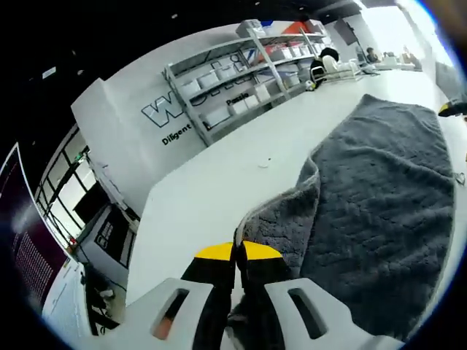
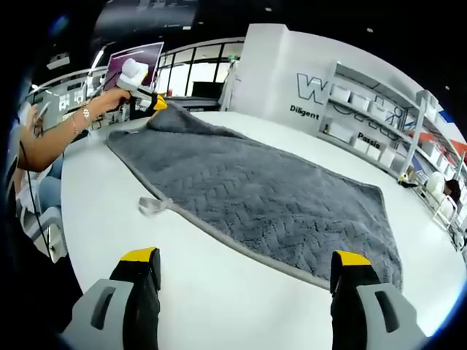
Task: Open the folded towel by lifting each exposed corner and separating the folded layers until the towel lies flat within the target outline without major curled edges
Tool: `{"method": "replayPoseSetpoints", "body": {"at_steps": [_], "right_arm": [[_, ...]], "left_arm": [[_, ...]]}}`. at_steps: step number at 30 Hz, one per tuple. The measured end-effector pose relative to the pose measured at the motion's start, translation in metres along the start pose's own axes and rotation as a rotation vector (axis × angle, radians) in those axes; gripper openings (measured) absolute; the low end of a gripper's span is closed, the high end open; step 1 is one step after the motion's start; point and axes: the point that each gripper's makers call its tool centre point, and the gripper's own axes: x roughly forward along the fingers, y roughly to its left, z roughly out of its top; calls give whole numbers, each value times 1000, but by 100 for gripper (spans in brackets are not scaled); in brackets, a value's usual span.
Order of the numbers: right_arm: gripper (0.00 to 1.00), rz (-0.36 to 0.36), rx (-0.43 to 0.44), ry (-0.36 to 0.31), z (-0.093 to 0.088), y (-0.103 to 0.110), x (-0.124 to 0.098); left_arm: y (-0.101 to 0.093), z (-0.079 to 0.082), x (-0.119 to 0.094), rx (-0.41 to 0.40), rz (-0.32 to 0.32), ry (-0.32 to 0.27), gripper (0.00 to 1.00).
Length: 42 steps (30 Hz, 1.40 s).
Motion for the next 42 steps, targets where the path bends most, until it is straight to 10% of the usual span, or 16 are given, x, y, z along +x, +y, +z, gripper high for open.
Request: {"method": "replayPoseSetpoints", "body": {"at_steps": [10, 42], "right_arm": [[99, -6, 0, 10, -2, -2, 0], [99, -22, 13, 10, -4, -8, -9]], "left_arm": [[26, -16, 44, 16, 103, 62, 2], [42, -58, 110, 102, 136, 201, 5]]}}
